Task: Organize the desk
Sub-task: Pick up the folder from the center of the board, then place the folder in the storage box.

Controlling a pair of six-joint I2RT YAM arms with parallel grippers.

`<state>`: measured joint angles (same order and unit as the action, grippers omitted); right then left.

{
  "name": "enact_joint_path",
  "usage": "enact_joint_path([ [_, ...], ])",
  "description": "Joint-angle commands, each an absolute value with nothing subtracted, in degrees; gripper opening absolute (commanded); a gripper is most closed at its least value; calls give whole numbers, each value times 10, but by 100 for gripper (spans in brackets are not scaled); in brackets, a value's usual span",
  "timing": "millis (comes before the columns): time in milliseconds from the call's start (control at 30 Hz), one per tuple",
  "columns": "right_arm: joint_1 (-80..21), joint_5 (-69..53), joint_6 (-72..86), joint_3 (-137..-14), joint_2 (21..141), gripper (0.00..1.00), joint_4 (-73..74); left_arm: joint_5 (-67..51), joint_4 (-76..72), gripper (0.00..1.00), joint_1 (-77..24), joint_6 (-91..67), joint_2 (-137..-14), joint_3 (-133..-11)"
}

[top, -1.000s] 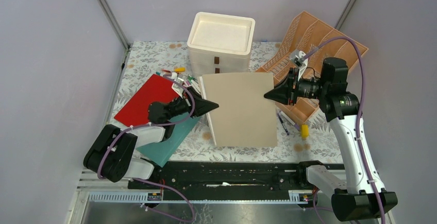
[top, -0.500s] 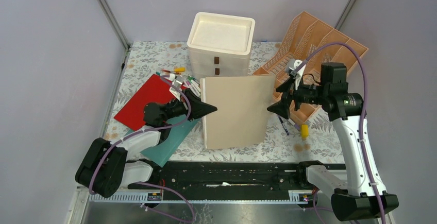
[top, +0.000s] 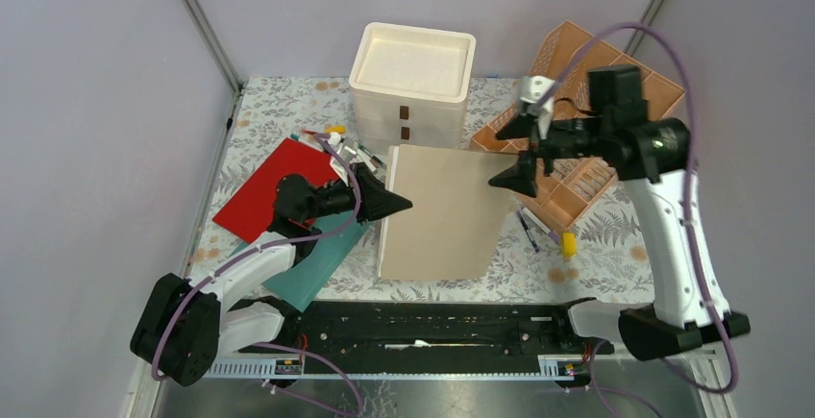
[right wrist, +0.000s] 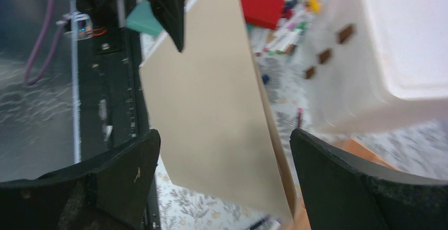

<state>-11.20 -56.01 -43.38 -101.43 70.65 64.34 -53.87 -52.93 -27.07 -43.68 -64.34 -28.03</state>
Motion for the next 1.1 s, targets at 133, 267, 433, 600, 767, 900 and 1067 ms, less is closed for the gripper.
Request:
enact_joint_path([
  [133,-277,-440,-414,-1027,781,100,652,-553,-487,0,-298,-380,-647,-346],
  [267,-286,-419,-420,-1050,804,100,661,-558,-479,0,-305,-372,-654,-354],
  [433,-297,-403,-426,-1042,813,100,663,-565,-469,0,-313,-362,-655,-364],
  [600,-297,-385,-434,-1061,803,100,666,-563,-446,0,-317,-347,-651,-367],
  [767,-297,-395,-425,-1047,822,100,676,-562,-445,0,-322,-344,-647,-367],
  [900,-298,-433,-425,-1004,822,97,679,-556,-436,0,-322,-333,-634,-364],
  [1067,-298,-443,-427,-975,811,87,676,-553,-433,0,-322,-327,-626,-362],
])
